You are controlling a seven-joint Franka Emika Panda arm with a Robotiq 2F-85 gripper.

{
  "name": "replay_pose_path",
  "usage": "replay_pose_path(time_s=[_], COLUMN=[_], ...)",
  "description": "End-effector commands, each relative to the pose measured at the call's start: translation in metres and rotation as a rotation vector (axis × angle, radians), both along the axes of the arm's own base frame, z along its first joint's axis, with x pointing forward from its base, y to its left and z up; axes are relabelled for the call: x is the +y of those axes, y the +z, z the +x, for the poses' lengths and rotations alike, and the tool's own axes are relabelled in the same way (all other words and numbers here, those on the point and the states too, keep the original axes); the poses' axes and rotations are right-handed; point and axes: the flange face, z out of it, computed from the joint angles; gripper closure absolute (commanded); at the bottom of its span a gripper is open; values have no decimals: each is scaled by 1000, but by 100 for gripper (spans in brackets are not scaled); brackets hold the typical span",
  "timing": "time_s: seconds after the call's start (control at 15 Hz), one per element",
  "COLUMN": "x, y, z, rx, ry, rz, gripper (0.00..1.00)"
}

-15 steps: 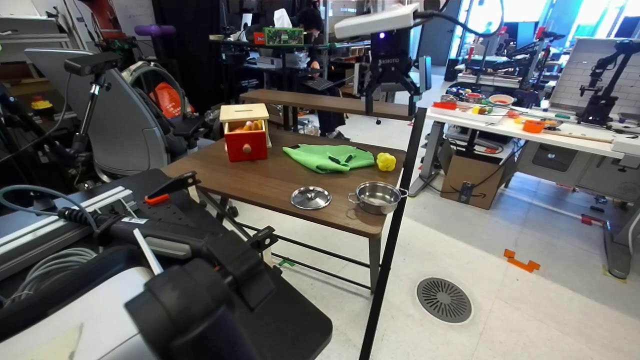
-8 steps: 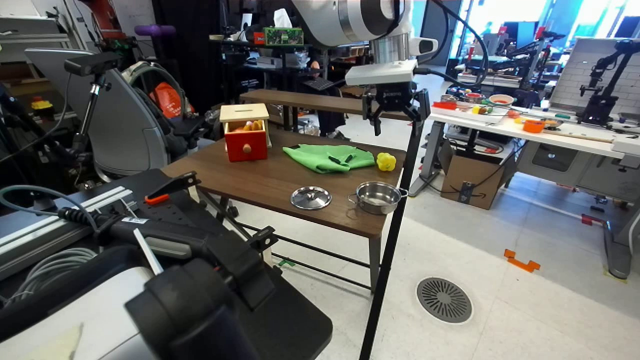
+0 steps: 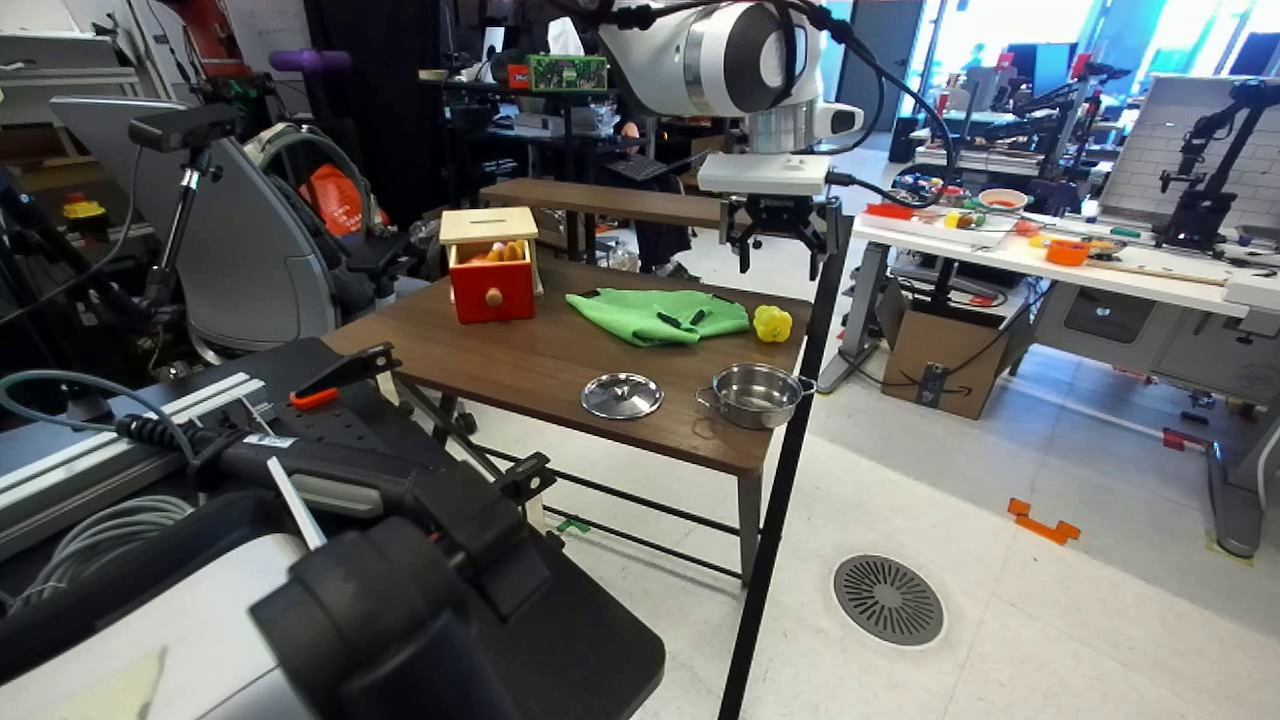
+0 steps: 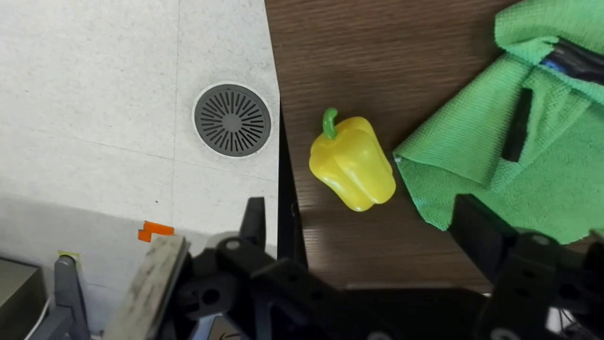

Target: Move the yellow object to the left

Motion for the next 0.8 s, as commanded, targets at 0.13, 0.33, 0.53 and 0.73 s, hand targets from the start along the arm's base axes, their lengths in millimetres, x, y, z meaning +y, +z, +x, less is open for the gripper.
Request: replay_pose_path(time_s=[0.13,0.33,0.53,0.73], x=[-13,-22,-27,-26], y=[-13,-21,-29,-34], z=[14,15,15,18], rx=[32,77,119,140], ry=[73,96,113,118], rz=[78,101,119,114], gripper=[0,0,0,0])
